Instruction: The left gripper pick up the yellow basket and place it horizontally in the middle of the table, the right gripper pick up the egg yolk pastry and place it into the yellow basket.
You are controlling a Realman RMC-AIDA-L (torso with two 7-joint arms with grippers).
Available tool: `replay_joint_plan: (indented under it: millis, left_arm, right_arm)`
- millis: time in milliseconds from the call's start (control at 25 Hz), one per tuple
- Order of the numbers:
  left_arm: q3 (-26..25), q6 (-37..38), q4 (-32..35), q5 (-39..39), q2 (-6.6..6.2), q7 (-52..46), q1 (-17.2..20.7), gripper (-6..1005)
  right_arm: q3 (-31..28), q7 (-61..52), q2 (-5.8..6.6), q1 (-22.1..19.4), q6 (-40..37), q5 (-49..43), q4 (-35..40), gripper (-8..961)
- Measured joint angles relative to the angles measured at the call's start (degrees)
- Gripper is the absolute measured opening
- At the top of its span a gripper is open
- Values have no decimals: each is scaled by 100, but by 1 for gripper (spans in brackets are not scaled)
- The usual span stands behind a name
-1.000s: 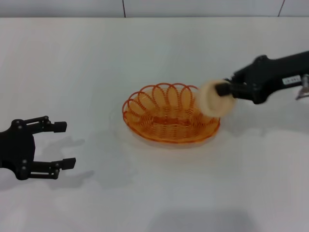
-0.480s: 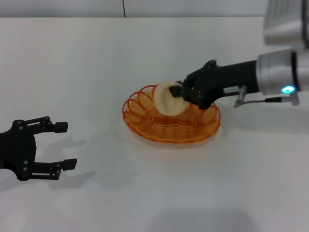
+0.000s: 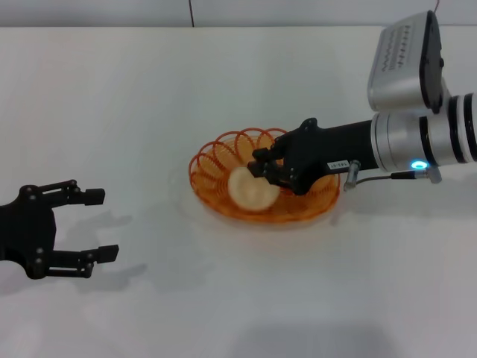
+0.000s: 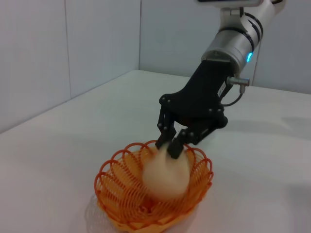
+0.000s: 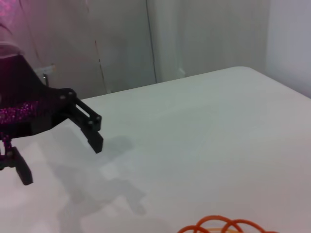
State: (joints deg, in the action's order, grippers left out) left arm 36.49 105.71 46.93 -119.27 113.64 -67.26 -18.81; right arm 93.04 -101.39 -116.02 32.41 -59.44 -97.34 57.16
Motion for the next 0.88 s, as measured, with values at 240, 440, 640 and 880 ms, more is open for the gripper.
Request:
replay_joint_plan:
  millis: [240,440,640,880]
  left_arm:
    - [2,2,0,0,0,-15,0,880]
    - [-9,3,-8,1,0,-19,0,880]
    - [-7,3,-20,1,0,-28,0,880]
    - [-11,0,-31,4,1,-30,0,880]
  right_arm:
    - [62,5,3,-20,3,9,-4,156]
    - [-83,119,37,-179,-241,14,121,350]
    - [-967,546,67,-457,-1185,-28,114,546]
    - [-1995,1421,78,-848,-1901,-37,-131,779]
